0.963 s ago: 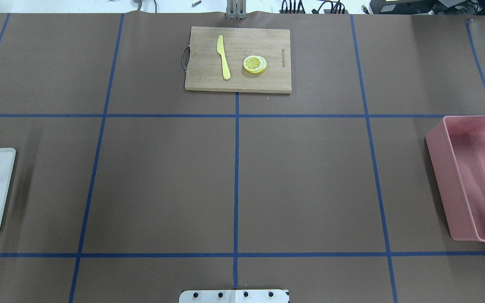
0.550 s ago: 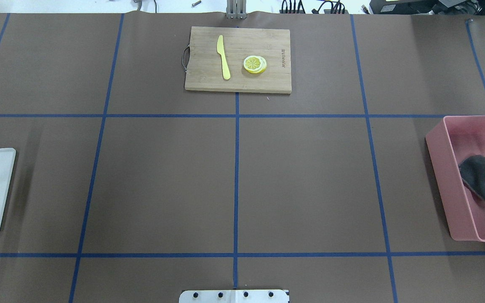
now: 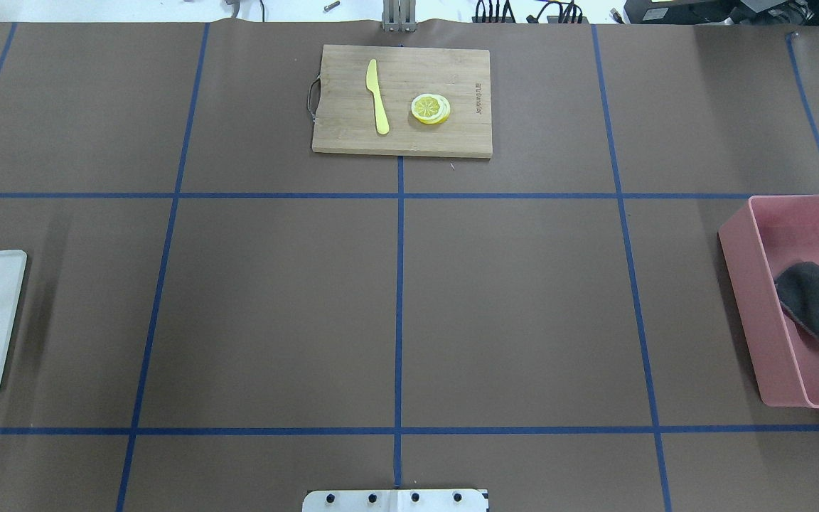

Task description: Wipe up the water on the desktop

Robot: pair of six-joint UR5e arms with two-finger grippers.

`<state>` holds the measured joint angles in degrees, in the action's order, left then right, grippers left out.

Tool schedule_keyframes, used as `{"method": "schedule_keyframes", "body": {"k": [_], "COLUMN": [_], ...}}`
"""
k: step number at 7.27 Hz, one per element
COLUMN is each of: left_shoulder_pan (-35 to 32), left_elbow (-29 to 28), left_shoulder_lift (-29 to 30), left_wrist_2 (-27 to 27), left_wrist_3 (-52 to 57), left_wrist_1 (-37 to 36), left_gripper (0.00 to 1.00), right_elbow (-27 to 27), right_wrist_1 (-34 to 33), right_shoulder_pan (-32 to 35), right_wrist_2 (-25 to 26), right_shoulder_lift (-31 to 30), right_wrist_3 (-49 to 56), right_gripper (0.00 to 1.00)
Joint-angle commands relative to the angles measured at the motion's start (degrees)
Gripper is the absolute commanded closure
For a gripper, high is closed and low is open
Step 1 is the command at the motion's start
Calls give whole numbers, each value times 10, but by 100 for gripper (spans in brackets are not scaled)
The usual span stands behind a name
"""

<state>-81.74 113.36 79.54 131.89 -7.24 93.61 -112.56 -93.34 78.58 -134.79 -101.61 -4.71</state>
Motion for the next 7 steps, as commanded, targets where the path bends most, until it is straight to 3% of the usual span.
{"method": "schedule_keyframes", "body": {"k": [1, 5, 7], "left_shoulder_pan": [-16, -40, -76], "left_elbow": [-2, -18, -9], "left_shoulder_lift": [16, -14, -9], "left_wrist_2": [15, 15, 15], "left_wrist_3": [36, 149, 144], "left_wrist_1": [-114, -107, -105], "left_gripper": [2, 2, 2], "right_elbow": [0, 8, 28], "right_wrist_1": [14, 14, 13], "right_shoulder_pan": [20, 32, 36], "right_wrist_2": [1, -2, -6], "right_shoulder_lift": [0, -5, -4], "right_wrist_3": [-7, -3, -4], "right_gripper": [0, 0, 0]}}
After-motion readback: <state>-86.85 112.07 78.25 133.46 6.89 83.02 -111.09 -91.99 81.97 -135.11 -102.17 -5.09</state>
